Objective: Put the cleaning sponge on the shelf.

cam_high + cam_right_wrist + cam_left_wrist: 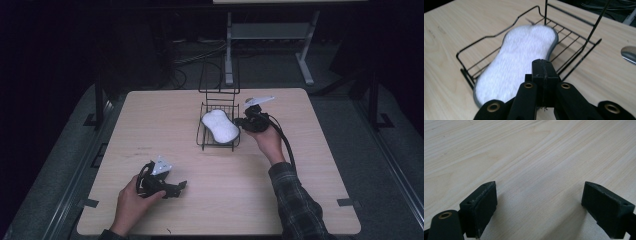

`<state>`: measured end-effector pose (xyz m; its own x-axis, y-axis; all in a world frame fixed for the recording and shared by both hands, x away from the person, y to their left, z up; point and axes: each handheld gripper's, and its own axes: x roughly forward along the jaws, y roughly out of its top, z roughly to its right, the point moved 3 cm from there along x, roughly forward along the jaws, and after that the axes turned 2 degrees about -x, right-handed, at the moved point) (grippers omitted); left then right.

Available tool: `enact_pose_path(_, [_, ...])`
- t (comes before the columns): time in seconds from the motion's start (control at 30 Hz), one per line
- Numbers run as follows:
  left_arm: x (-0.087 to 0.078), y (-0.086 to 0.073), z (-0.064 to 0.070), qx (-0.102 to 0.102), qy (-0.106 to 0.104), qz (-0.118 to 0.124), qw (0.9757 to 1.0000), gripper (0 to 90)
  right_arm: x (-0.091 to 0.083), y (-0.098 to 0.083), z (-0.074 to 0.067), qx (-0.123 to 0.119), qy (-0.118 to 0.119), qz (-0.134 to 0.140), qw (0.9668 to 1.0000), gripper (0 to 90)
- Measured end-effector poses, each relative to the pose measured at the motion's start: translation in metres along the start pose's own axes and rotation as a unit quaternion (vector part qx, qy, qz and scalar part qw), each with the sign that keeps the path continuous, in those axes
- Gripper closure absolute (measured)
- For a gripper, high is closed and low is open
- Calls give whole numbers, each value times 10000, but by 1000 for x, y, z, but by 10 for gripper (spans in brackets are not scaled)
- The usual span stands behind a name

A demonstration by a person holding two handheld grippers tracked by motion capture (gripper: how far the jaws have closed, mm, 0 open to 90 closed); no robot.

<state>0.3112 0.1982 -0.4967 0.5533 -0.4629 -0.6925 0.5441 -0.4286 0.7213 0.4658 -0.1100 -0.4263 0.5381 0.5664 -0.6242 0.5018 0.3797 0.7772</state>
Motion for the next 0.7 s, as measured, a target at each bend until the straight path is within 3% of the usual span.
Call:
enact_pose_path(0.2, [0, 0, 0, -6, 7, -2, 10000, 123, -6, -13, -6, -106, 57, -73, 9999, 899])
enact_pose_path(0.47, [0, 0, 0, -8, 15, -2, 10000, 123, 4, -20, -19, -253, 209, -276, 9991, 899])
enact_pose_path(0.7, [0, 0, 0, -12, 15, -1, 10000, 123, 11, -18, -29, -280, 362, -246, 9986, 899])
